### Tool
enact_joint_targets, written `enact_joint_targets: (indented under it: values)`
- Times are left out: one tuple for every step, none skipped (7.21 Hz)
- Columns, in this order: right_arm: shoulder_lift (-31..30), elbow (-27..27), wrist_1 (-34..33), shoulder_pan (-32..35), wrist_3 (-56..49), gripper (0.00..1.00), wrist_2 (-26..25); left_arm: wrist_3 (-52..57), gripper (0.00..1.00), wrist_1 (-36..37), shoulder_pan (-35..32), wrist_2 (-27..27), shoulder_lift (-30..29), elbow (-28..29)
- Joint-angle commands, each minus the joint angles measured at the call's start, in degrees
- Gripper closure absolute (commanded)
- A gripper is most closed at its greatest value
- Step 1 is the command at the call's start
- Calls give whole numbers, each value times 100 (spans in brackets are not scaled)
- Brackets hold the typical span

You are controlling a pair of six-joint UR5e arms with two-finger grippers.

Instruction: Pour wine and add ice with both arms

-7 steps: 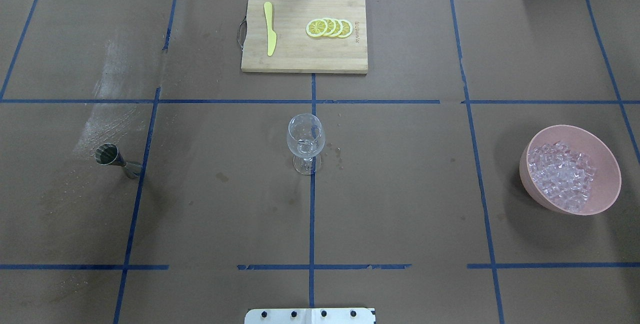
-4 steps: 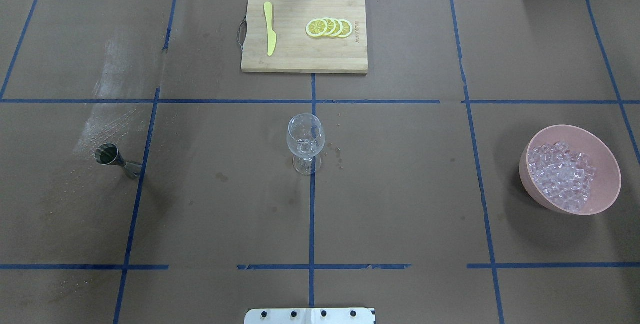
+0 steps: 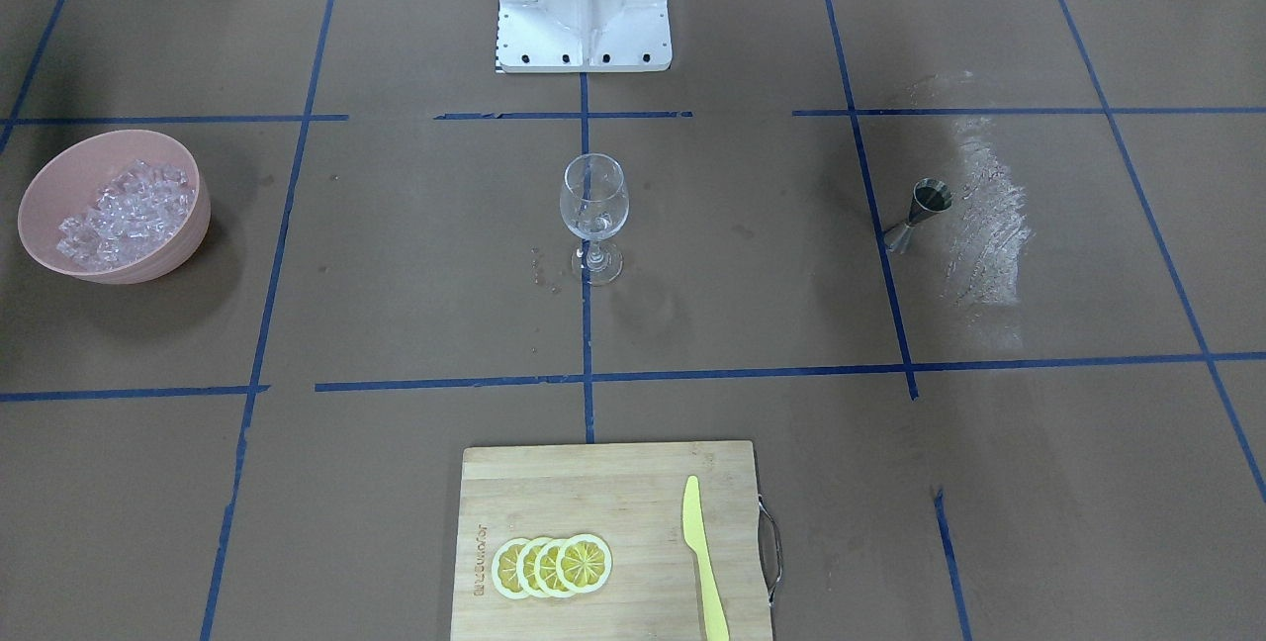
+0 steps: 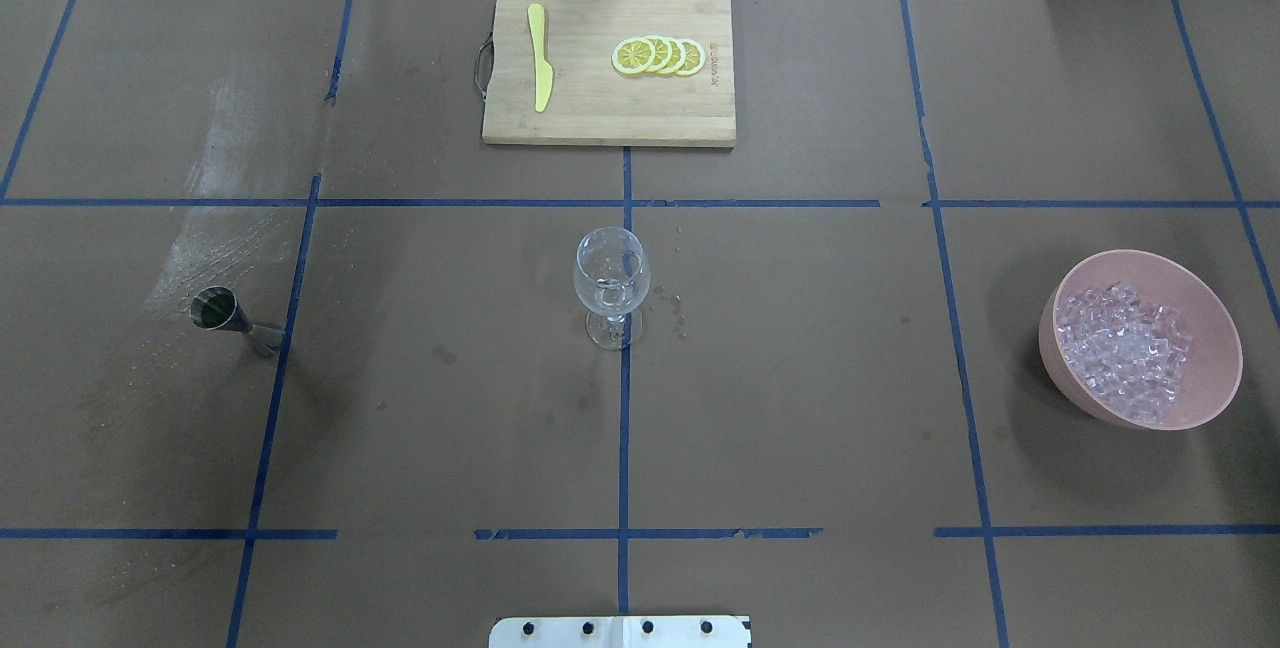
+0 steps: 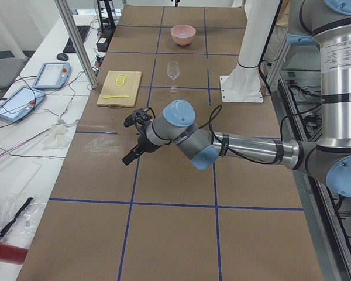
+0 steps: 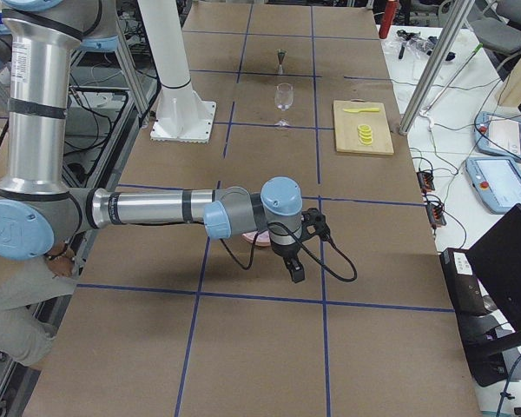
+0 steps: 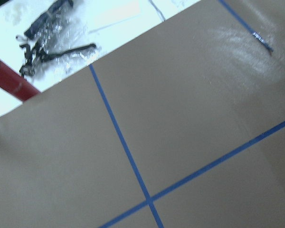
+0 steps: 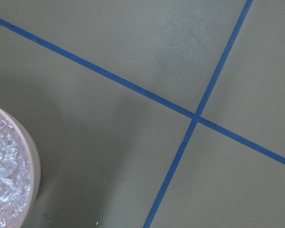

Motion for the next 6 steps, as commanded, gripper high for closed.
enact_joint_targets:
  values:
    - [-8, 21, 3, -25, 148, 0, 13, -1573, 0, -1509, 214, -571, -142, 202]
    - [1, 3, 3, -25, 140, 0, 30, -1693, 0, -1915, 676, -285, -142, 132]
    - [1, -32, 3, -25, 122, 0, 30, -2434, 0, -2015, 1316, 248, -125, -147]
    - [1, -41, 3, -16, 122, 0, 22, -3120, 0, -2025, 2097, 1106, -72, -480]
    - [-8, -41, 3, -16, 122, 0, 22, -3580, 0, -2051, 2723, 1854, 59, -701]
    - [-25, -23, 3, -7, 122, 0, 30, -3924, 0, -2060, 3303, 2723, 365, -1008]
